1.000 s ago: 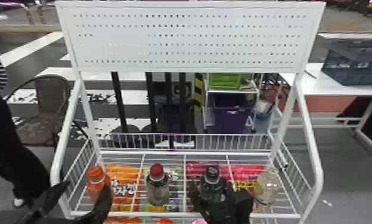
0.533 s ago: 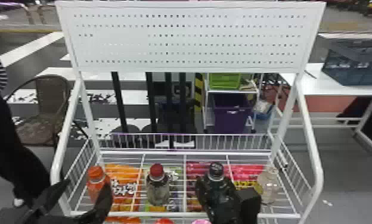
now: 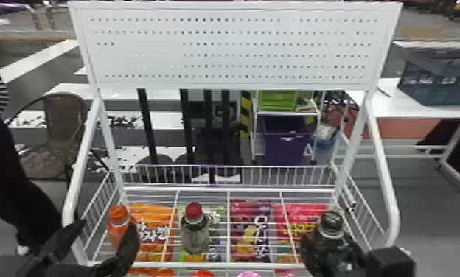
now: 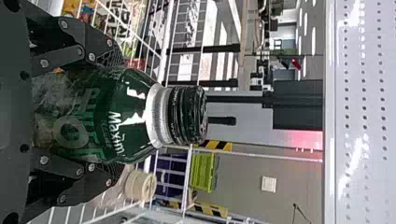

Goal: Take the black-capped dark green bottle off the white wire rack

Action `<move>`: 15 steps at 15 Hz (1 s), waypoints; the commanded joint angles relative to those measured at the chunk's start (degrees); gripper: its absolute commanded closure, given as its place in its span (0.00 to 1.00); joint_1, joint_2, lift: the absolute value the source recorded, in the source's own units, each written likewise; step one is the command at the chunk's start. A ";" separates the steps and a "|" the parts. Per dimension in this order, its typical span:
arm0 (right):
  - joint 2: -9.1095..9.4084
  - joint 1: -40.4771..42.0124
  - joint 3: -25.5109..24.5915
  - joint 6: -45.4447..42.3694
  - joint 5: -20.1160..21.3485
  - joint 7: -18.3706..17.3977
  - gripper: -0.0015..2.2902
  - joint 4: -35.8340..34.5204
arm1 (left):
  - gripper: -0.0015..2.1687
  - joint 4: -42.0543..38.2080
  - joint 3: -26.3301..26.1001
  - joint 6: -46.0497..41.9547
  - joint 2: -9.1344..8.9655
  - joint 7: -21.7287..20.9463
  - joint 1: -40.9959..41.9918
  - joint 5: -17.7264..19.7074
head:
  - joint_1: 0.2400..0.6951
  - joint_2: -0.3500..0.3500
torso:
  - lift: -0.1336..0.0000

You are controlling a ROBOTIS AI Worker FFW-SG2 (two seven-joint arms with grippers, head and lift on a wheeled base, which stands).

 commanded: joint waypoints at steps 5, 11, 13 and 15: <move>0.02 13.29 -9.85 0.01 -1.18 0.87 0.64 -13.31 | 0.07 0.19 -0.34 -0.18 -0.21 -0.06 -0.60 0.06 | 0.57 0.50 | 1.00; 2.48 21.55 -19.16 -11.42 -6.98 4.82 0.64 -16.74 | 0.07 -0.08 -0.17 -0.18 -0.21 -0.06 -0.42 0.06 | 0.57 0.50 | 1.00; 4.59 22.78 -21.71 -13.00 -8.03 7.28 0.64 -16.92 | 0.07 -0.08 0.27 -0.18 -0.21 0.03 -0.42 0.06 | 0.57 0.50 | 1.00; 5.03 23.49 -22.50 -13.70 -8.82 7.99 0.64 -16.83 | 0.07 -0.34 0.62 -0.18 -0.21 -0.06 -0.42 0.06 | 0.57 0.50 | 1.00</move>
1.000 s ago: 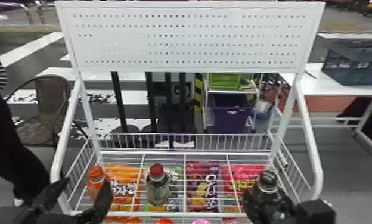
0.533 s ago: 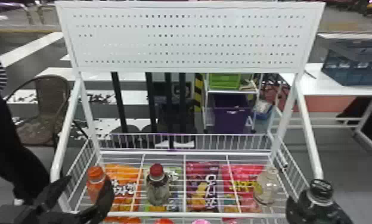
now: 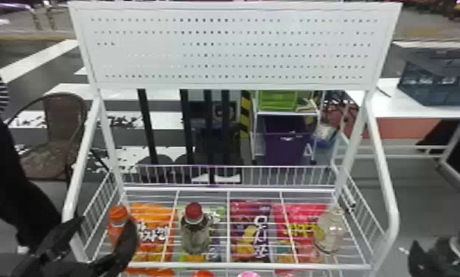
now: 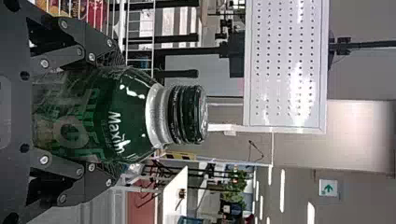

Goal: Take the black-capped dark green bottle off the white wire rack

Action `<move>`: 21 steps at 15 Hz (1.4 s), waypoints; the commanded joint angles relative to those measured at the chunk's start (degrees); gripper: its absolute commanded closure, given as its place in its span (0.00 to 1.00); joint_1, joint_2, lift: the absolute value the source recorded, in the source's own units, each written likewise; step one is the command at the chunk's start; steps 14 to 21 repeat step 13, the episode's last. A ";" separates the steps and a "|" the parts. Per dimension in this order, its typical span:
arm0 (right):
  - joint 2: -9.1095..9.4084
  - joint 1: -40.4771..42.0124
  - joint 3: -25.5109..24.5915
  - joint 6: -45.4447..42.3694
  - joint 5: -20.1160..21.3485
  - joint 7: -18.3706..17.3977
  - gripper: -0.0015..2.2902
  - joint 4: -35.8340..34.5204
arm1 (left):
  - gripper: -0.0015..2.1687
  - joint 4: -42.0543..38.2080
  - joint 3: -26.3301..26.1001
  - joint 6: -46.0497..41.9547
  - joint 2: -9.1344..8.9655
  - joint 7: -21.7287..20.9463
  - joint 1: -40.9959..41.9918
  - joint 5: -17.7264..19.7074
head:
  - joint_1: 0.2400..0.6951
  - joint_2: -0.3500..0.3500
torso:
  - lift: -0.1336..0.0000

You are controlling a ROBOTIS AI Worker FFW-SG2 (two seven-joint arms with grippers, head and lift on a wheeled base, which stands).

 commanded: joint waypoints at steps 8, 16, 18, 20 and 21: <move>0.46 0.52 -0.65 -2.01 -0.49 0.12 0.64 0.48 | 0.07 -0.70 0.44 0.18 0.00 0.00 0.35 0.00 | 0.57 0.50 | 1.00; 0.46 1.14 -0.74 -3.59 -0.58 0.29 0.64 0.13 | 0.07 -1.14 0.44 0.35 0.00 0.00 0.44 0.00 | 0.57 0.50 | 1.00; 0.46 1.14 -0.74 -3.59 -0.58 0.29 0.64 0.13 | 0.07 -1.14 0.44 0.35 0.00 0.00 0.44 0.00 | 0.57 0.50 | 1.00; 0.46 1.14 -0.74 -3.59 -0.58 0.29 0.64 0.13 | 0.07 -1.14 0.44 0.35 0.00 0.00 0.44 0.00 | 0.57 0.50 | 1.00; 0.46 1.14 -0.74 -3.59 -0.58 0.29 0.64 0.13 | 0.07 -1.14 0.44 0.35 0.00 0.00 0.44 0.00 | 0.57 0.50 | 1.00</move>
